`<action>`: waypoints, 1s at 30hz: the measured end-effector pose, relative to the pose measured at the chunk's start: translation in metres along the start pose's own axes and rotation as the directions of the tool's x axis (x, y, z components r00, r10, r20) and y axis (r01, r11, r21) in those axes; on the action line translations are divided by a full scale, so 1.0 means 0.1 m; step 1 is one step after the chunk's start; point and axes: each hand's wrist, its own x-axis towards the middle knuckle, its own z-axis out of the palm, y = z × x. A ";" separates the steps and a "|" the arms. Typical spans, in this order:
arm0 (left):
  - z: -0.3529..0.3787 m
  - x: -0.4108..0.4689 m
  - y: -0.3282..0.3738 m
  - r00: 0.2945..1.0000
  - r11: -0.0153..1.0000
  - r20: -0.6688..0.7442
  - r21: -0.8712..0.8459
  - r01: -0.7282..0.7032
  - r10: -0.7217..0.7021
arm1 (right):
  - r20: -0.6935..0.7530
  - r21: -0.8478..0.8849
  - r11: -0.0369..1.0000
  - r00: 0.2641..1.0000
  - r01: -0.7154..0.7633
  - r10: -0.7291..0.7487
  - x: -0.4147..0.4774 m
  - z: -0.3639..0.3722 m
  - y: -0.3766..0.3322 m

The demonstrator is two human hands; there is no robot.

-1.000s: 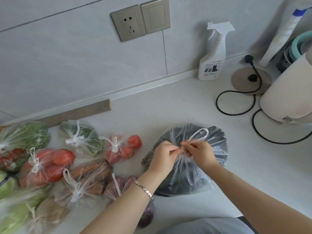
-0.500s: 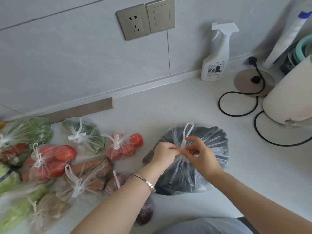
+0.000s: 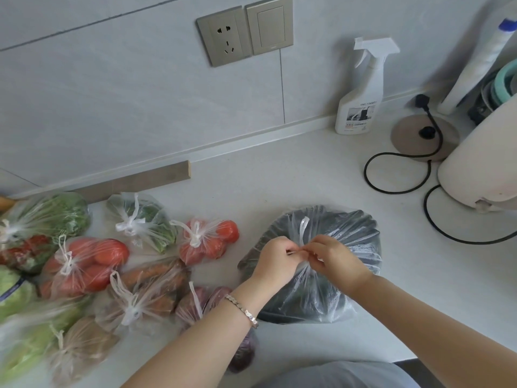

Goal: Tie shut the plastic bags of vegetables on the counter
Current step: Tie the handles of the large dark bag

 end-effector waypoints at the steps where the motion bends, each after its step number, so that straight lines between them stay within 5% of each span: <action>1: 0.00 -0.01 -0.01 1.000 1.000 -0.019 0.004 -0.019 0.019 | -0.009 0.031 0.999 0.999 -0.035 0.035 0.01 0.00 -0.01; 15: -0.05 -0.02 0.01 0.992 0.995 -0.104 -0.063 -0.074 0.068 | -0.043 0.362 0.871 0.927 -0.332 0.372 0.03 -0.18 -0.13; 24: -0.01 -0.02 -0.02 0.997 0.986 -0.063 -0.159 -0.043 0.033 | 0.513 0.685 0.409 0.798 -0.603 0.318 0.12 -0.43 0.05; 26: 0.01 -0.01 0.00 0.997 0.964 0.027 -0.254 0.075 -0.071 | 0.470 0.650 0.522 0.832 -0.552 0.294 0.08 -0.37 0.03; 28: 0.01 -0.02 0.04 0.967 0.884 0.150 -0.397 0.249 -0.205 | 0.225 0.516 0.778 0.933 -0.358 0.280 0.02 -0.25 0.01; 30: -0.01 0.01 0.05 0.935 0.822 0.221 -0.448 0.351 -0.278 | -0.032 0.248 0.964 0.994 -0.096 0.108 0.00 -0.17 0.02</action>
